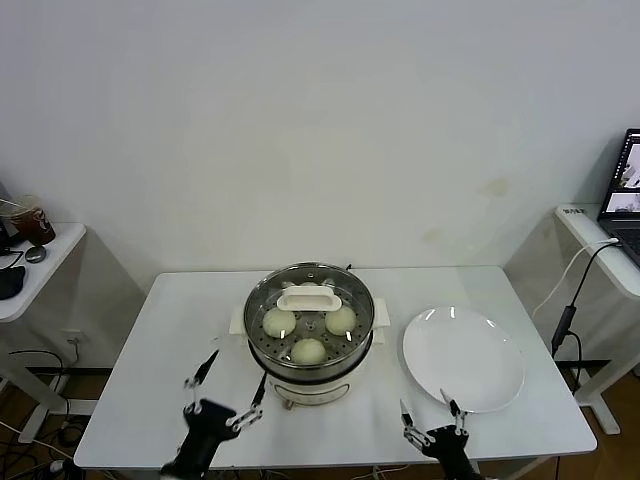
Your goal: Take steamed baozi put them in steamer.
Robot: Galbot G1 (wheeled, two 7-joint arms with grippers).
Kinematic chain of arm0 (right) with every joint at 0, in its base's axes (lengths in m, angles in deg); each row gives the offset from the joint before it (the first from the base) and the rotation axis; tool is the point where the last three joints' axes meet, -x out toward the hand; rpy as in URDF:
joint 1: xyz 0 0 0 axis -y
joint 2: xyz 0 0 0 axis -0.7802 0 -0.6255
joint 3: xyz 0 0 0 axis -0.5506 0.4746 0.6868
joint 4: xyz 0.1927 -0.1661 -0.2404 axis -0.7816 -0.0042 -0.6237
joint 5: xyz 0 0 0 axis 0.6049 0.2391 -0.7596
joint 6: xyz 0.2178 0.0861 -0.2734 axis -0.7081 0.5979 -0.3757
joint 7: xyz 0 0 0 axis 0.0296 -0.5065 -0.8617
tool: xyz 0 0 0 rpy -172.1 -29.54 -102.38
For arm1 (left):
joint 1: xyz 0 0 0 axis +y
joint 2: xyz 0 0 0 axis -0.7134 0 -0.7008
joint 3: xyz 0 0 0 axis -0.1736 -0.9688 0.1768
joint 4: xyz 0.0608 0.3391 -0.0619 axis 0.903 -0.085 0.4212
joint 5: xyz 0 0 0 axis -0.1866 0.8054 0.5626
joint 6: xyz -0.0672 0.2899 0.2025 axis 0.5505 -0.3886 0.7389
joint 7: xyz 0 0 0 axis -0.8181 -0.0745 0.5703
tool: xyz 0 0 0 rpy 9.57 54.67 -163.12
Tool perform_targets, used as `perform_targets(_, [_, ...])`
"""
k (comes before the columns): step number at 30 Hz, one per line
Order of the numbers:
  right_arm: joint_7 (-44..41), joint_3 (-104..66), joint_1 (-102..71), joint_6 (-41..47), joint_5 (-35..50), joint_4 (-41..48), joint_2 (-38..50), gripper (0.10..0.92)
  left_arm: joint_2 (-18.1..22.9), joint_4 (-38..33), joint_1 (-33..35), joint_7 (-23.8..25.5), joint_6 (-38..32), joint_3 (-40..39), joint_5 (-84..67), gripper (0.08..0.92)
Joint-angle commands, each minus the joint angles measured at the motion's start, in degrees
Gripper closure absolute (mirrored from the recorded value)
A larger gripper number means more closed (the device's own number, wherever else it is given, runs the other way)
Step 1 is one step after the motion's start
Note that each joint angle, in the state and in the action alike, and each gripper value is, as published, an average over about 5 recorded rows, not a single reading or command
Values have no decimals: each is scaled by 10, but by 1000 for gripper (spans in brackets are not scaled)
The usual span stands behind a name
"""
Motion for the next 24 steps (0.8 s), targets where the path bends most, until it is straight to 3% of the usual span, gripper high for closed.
perform_targets(1, [51, -3, -40, -5, 21, -29, 40, 203, 98, 92, 147, -6, -213, 86, -154, 177])
perform_targets(11, [61, 7, -55, -19, 28, -25, 35, 203, 111, 166, 141, 24, -253, 80, -148, 177])
perform_targets(24, [60, 6, -64, -19, 28, -33, 34, 203, 104, 167, 132, 36, -237, 88, -121, 177])
